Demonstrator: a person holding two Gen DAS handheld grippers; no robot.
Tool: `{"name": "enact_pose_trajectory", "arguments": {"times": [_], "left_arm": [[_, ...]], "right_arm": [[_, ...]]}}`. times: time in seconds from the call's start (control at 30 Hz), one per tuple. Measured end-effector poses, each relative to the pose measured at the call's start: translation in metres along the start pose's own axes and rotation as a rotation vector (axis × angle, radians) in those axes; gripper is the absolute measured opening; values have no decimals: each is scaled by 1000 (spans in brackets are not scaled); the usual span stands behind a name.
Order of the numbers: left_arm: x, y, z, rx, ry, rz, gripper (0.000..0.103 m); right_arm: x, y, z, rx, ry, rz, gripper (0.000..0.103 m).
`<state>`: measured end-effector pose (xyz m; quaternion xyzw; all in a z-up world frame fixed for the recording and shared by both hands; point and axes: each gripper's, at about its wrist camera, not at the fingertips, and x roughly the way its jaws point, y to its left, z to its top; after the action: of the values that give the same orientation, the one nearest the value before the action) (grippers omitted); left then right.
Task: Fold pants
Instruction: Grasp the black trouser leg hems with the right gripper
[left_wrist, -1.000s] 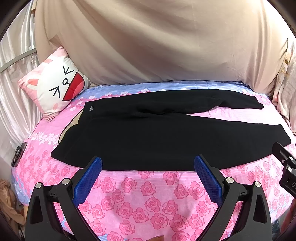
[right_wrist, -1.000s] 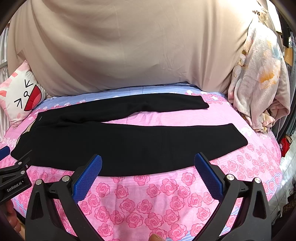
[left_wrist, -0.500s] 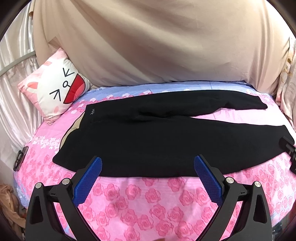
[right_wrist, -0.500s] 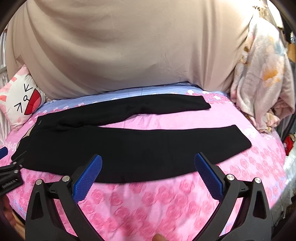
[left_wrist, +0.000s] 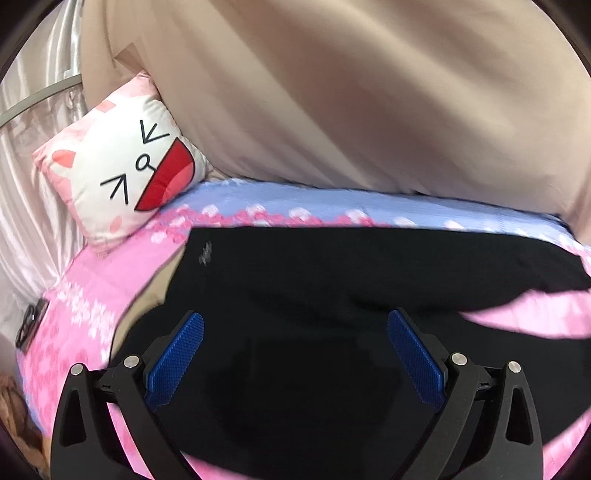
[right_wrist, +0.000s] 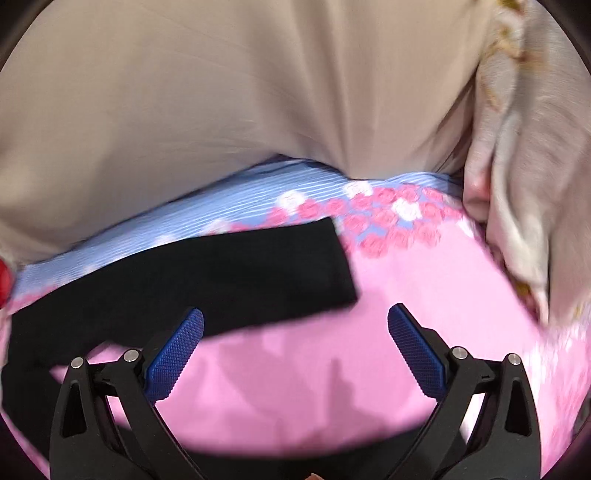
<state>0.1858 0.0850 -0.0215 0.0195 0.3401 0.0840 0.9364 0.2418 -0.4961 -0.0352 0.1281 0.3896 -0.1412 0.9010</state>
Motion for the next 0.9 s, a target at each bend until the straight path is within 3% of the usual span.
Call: {"name": "enact_pose_trajectory", "arguments": {"times": [0.17,0.23,0.37,0.5,0.6,0.7,0.73,0.77,0.83,0.9], "left_arm": [[61,36,45,-65,11,31,98],[89,56,63,-97,38,10,98],[138,88,84,-105,104,59,98],[185,121,96,-61,135,100,98],[225,149,98,-122,202,113,98],[261,163,92,-172,316,65,97],[272,165,89,-181,348,41,95],[278,165,86,-188,362,28,87],[277,163,85,-215,333,2,77],[272,160,86,-203,335,2,47]], "right_arm": [[61,-6,31,6,77,33,98],[80,-5,35,-4,114,39,98],[104,-1,33,-15,170,64,98],[111,9,28,-73,141,43,98],[112,14,26,-90,117,31,94],[107,14,26,-74,101,45,73],[106,14,27,-67,101,60,58],[104,12,26,-47,107,100,42],[103,12,27,-40,115,123,32],[100,17,24,-50,120,128,25]]}}
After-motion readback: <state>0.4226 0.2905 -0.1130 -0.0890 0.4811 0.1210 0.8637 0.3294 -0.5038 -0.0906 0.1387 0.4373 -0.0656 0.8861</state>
